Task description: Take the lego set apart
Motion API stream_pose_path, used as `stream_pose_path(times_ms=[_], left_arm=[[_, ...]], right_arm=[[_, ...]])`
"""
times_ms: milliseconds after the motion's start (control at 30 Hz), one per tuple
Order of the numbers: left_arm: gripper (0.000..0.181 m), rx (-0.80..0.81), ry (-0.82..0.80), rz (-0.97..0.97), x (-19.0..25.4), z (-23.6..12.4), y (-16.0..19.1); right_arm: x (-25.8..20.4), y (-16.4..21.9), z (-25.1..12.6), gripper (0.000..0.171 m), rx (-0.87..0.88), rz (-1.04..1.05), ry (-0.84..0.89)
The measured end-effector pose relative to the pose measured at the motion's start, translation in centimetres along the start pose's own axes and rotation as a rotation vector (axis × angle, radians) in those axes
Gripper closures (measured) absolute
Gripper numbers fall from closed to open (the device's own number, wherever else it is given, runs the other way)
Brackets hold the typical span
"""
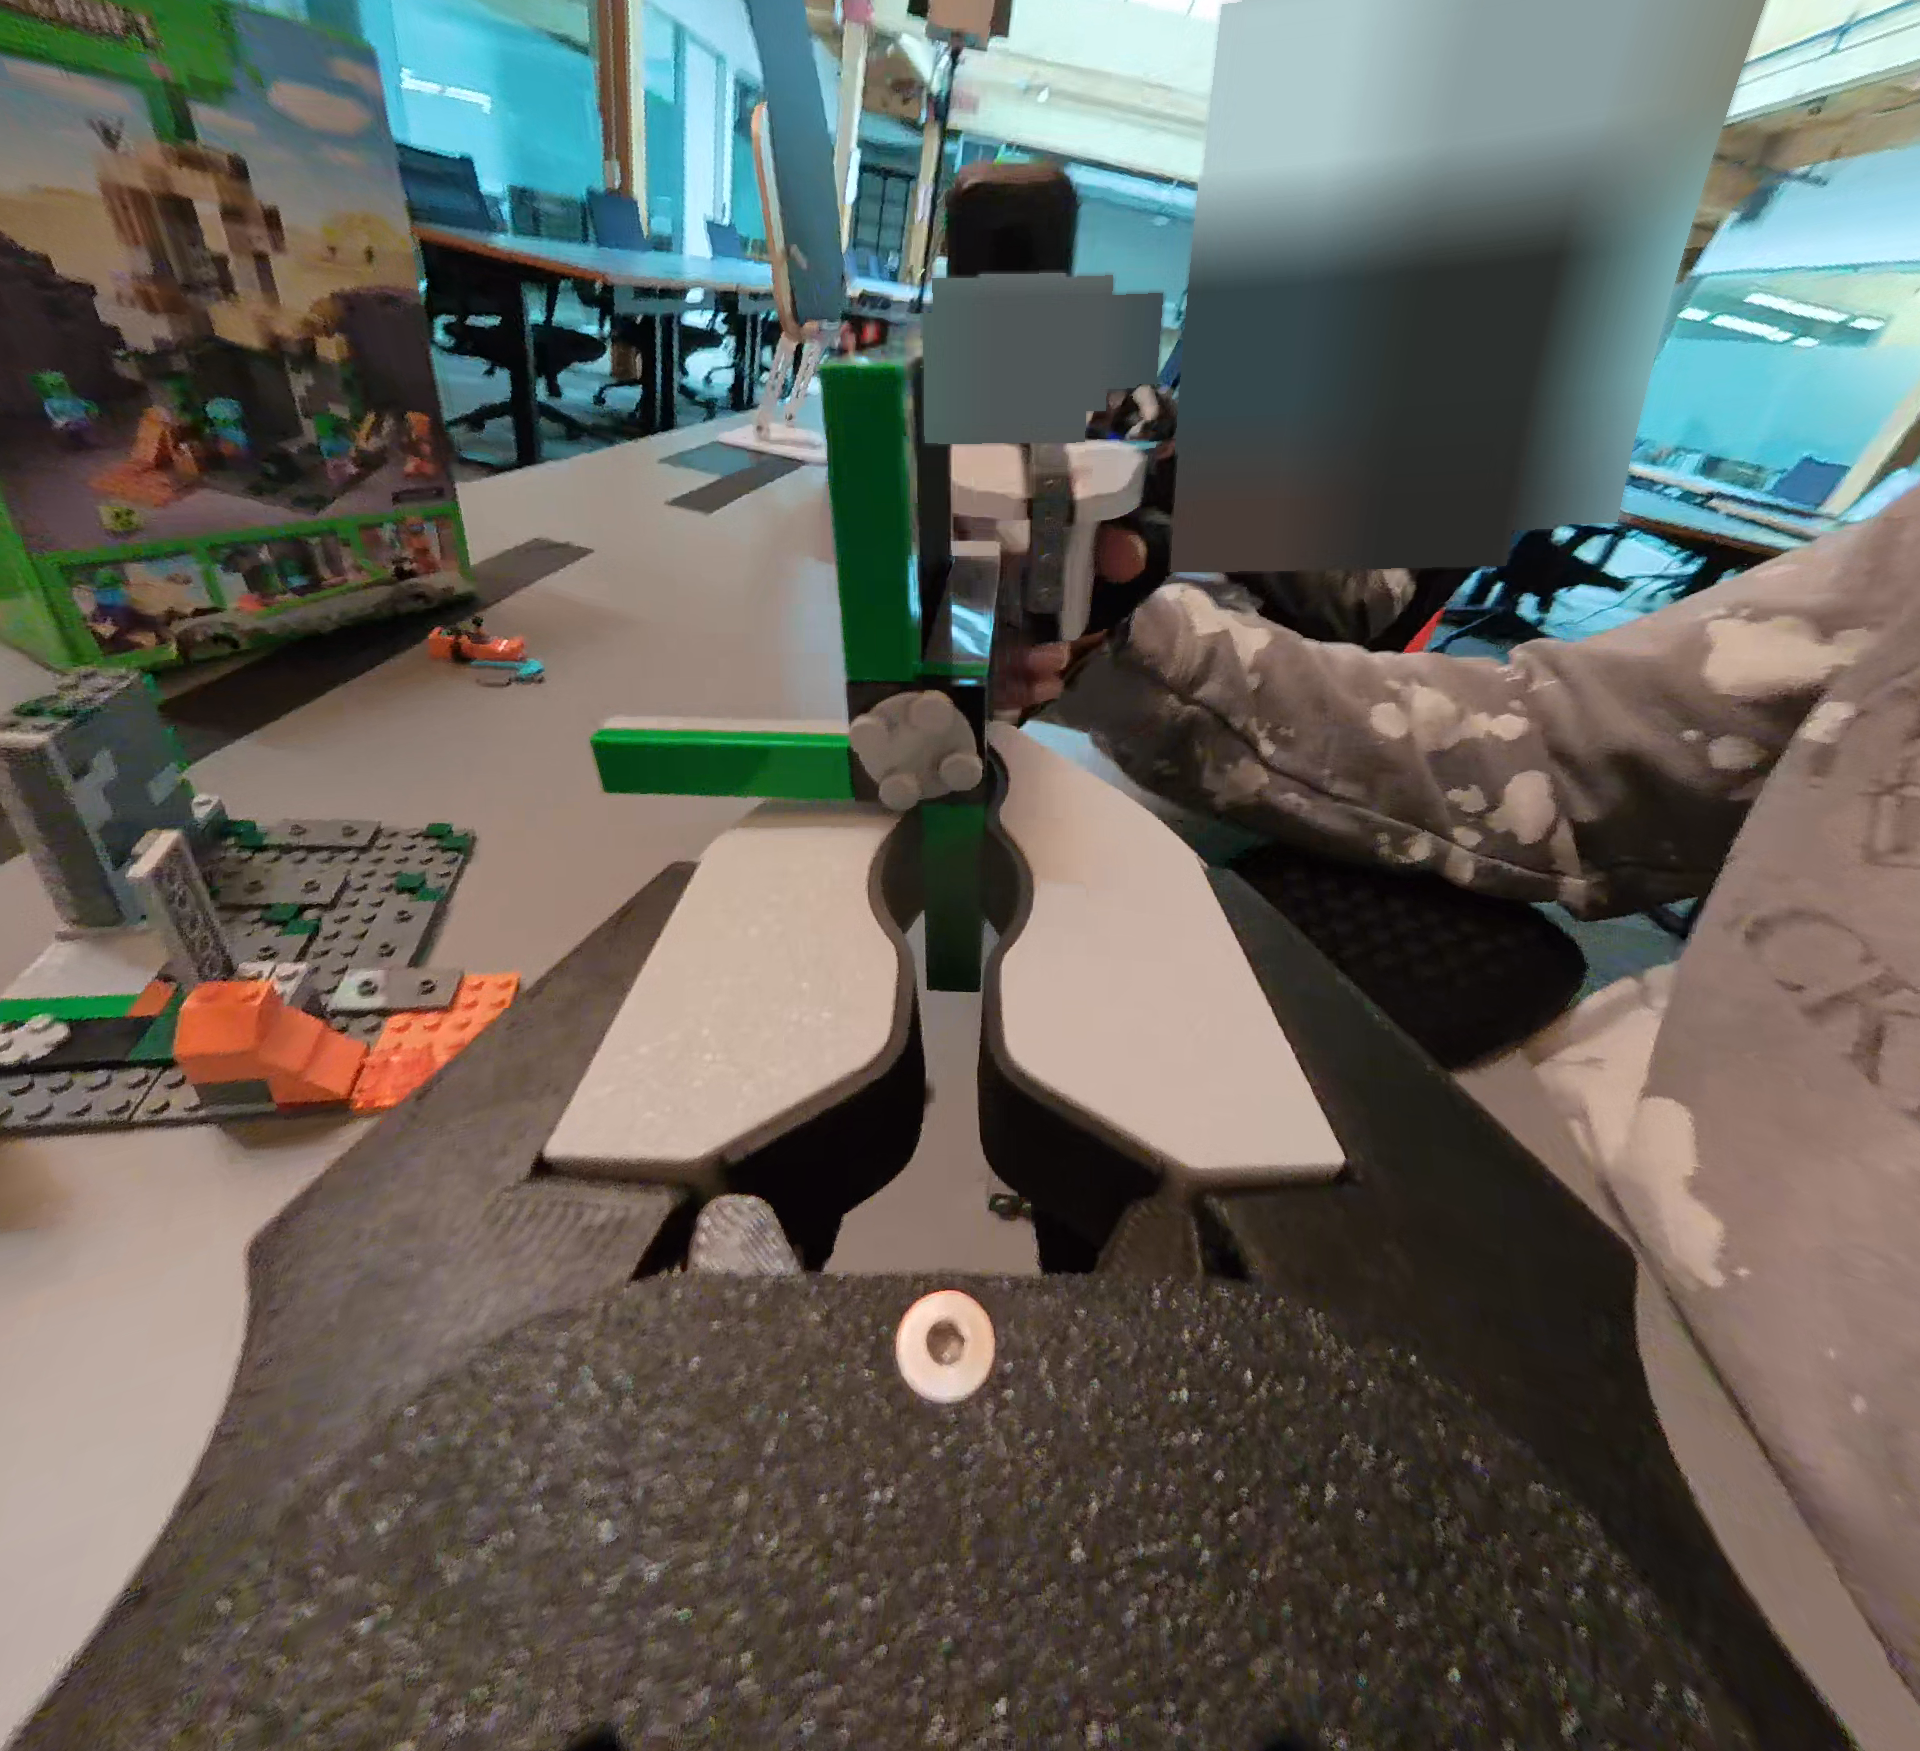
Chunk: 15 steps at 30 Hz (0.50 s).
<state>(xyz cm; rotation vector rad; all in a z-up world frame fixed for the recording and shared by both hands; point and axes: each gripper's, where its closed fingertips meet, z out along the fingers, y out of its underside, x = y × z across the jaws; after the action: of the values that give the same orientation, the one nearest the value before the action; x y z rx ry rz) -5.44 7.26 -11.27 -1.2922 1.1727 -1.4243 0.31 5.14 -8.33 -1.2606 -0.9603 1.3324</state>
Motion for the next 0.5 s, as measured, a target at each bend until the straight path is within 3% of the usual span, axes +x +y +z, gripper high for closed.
stream_pose_path(times_ms=[267,500], left_arm=[[0.176,-0.311,-0.166,0.036,-2.9,0.5,5.8],[0.176,-0.717,-0.372,0.282,-6.2,-1.4,11.8]], right_arm=[[2.3,2.9,0.3,0.163,-0.115,0.052,0.101],[3.3,6.3,0.9,0.163,-0.271,0.061,0.151]])
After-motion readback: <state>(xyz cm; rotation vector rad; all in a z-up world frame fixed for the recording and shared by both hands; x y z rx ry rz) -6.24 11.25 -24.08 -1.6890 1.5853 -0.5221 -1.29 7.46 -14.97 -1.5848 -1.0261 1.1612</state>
